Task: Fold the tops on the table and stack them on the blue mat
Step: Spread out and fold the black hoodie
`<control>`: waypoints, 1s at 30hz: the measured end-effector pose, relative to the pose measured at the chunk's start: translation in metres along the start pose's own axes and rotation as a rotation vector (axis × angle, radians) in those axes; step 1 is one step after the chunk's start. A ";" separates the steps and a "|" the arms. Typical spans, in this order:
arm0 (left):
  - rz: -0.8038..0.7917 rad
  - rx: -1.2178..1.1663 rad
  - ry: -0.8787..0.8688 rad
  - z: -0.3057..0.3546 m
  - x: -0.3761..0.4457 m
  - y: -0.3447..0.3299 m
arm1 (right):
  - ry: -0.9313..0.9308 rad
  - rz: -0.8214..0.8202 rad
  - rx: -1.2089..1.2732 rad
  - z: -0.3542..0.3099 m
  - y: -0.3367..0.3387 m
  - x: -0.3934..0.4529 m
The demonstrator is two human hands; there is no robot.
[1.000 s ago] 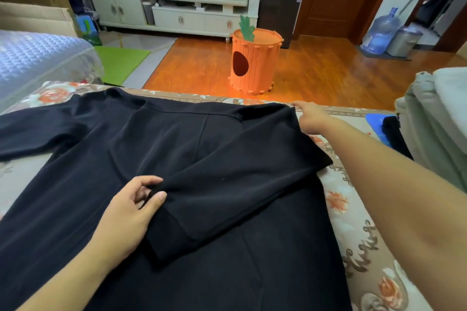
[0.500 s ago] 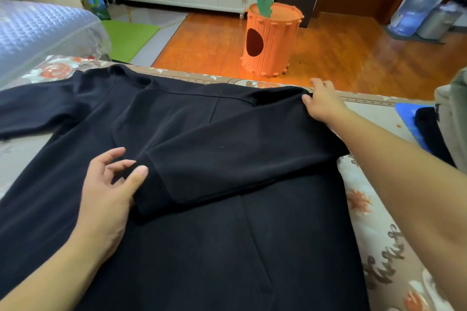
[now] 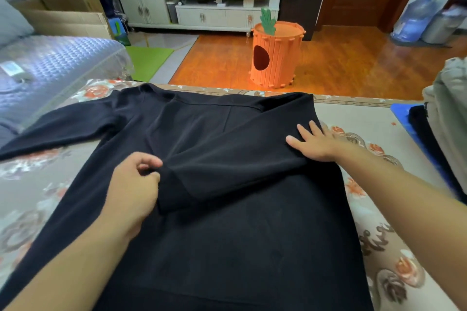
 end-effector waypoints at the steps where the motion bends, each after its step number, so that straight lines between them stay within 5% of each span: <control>1: -0.023 0.177 -0.047 -0.006 -0.003 0.000 | 0.000 0.018 0.020 -0.001 0.002 0.000; 4: -0.119 0.581 -0.123 -0.027 -0.013 -0.005 | 0.036 0.182 -0.076 -0.006 0.008 0.000; 7: 0.041 0.962 -0.432 -0.002 -0.024 -0.016 | 0.099 0.184 -0.149 -0.004 -0.009 -0.001; 10: -0.080 0.858 -0.792 0.039 -0.035 -0.057 | 0.068 0.086 -0.121 0.000 -0.014 0.004; 12: -0.341 1.013 -0.753 0.032 -0.032 -0.091 | 0.060 0.107 -0.124 0.001 -0.008 0.003; 15: -0.494 1.169 -0.641 -0.009 -0.022 -0.111 | -0.007 0.153 -0.094 0.012 -0.010 0.002; 19: -0.536 1.169 -0.610 -0.013 -0.020 -0.112 | -0.131 0.237 -0.147 -0.018 0.011 0.006; 22: -0.517 1.171 -0.586 -0.012 -0.020 -0.111 | 0.178 0.417 0.022 -0.085 0.006 0.002; 28: -0.660 1.035 -0.554 -0.008 -0.011 -0.096 | 0.109 0.248 0.041 -0.078 -0.036 0.013; 30: -0.600 1.098 -0.561 -0.024 -0.005 -0.069 | 0.042 0.210 0.029 -0.070 -0.031 0.013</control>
Point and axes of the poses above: each hand's wrist, its own x-axis towards the middle knuckle, its own y-axis out of the back of the hand, z = x × y, the point moved 6 cm from there along x, towards the middle knuckle, and after that the axes turned 7 degrees about x, right-handed, at the moved point
